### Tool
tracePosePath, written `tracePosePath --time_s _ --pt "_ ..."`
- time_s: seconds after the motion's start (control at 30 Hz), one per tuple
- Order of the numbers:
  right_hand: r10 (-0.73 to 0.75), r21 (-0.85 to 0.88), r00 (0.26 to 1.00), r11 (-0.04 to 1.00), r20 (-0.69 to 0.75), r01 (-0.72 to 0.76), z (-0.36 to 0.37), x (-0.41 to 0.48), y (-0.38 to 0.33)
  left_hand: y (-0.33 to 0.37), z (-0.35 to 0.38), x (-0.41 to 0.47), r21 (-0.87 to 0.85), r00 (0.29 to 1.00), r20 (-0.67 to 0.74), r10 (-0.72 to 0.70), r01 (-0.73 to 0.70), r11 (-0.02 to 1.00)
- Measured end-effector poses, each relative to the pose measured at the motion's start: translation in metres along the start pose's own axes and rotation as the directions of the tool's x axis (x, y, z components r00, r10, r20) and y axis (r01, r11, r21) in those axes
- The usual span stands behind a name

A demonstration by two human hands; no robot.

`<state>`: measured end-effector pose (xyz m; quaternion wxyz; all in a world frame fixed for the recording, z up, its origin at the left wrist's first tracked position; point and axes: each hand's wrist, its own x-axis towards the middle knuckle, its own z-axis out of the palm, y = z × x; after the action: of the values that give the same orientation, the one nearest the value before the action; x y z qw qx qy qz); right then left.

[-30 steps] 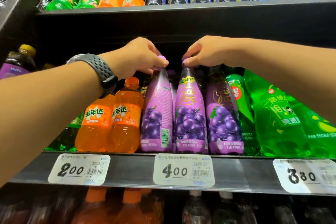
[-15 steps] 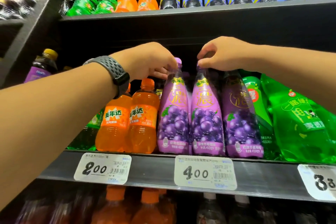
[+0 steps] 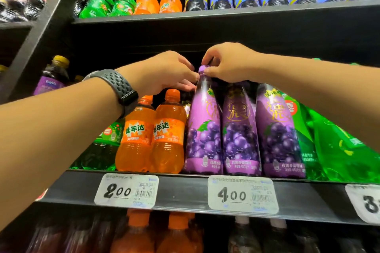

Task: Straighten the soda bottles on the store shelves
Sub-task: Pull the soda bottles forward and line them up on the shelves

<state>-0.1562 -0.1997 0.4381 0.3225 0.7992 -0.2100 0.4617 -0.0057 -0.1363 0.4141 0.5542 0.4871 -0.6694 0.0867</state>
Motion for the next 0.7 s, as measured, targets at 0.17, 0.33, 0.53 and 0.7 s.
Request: tracePosePath --time_s 0.17,0.33,0.53,0.7 --pt "0.068 0.006 0.998 0.998 -0.002 -0.068 0.006 0.008 -0.001 -0.007 -0.011 -0.007 0.248 0.990 -0.111 0.087 -0.057 0.967" --pt "0.099 -0.051 0.995 0.994 -0.005 -0.099 0.007 0.013 -0.009 -0.013 -0.020 -0.023 0.435 0.982 -0.120 0.148 -0.082 0.897" --pt "0.135 -0.040 0.990 0.990 -0.037 -0.137 0.009 0.008 -0.010 -0.020 -0.021 -0.033 0.438 0.985 -0.057 0.162 -0.121 0.891" --pt "0.071 0.042 0.956 0.997 -0.283 -0.062 0.003 -0.014 -0.021 -0.025 -0.033 -0.040 0.460 0.992 -0.030 0.126 -0.098 0.882"
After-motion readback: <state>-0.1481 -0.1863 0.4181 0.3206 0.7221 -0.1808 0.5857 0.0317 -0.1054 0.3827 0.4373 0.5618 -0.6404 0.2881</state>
